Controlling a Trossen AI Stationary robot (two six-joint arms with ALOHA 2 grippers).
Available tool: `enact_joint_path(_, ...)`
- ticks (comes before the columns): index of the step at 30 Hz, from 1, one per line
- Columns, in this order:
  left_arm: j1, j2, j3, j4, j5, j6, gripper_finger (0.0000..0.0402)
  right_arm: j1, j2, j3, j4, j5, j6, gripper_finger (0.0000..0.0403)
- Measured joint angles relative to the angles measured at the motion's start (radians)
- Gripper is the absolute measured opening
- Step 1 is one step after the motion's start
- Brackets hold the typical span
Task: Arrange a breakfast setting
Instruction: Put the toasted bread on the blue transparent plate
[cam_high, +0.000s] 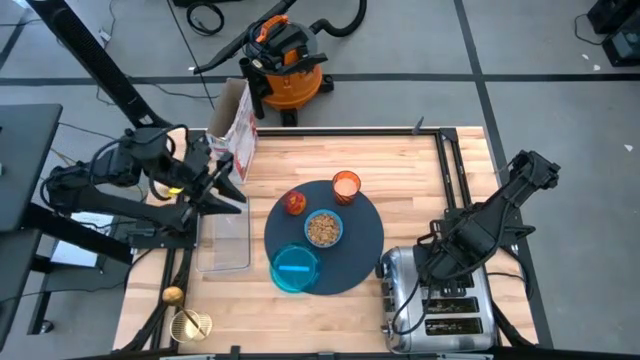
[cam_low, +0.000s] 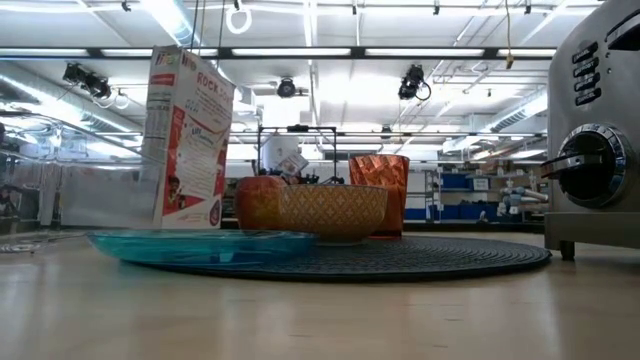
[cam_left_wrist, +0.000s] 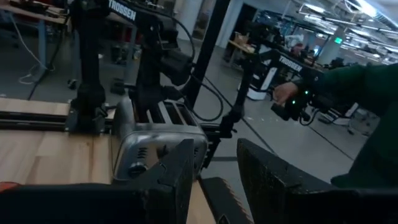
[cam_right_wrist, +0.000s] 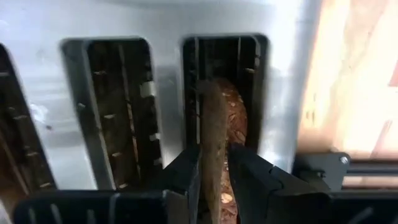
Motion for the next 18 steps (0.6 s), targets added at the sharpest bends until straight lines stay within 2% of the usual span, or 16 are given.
enact_joint_path(5, -0.023, 0.017, 0.0, 0.0, -0.062, 0.004, 0.013, -0.003, -0.003, 0.008, -0.023, 0.003, 0.05, 0.0087)
enact_joint_path(9, -0.095, 0.081, 0.001, 0.019, -0.102, 0.047, 0.013, -0.002, -0.003, 0.068, -0.041, 0.013, 0.052, 0.0087)
enact_joint_path(15, -0.209, 0.239, 0.001, 0.103, -0.187, 0.09, 0.013, -0.003, -0.014, 0.183, -0.063, 0.152, 0.119, 0.0087)
enact_joint_path(18, -0.247, 0.318, 0.001, 0.146, -0.265, 0.078, 0.013, -0.003, -0.02, 0.217, -0.068, 0.214, 0.145, 0.0087)
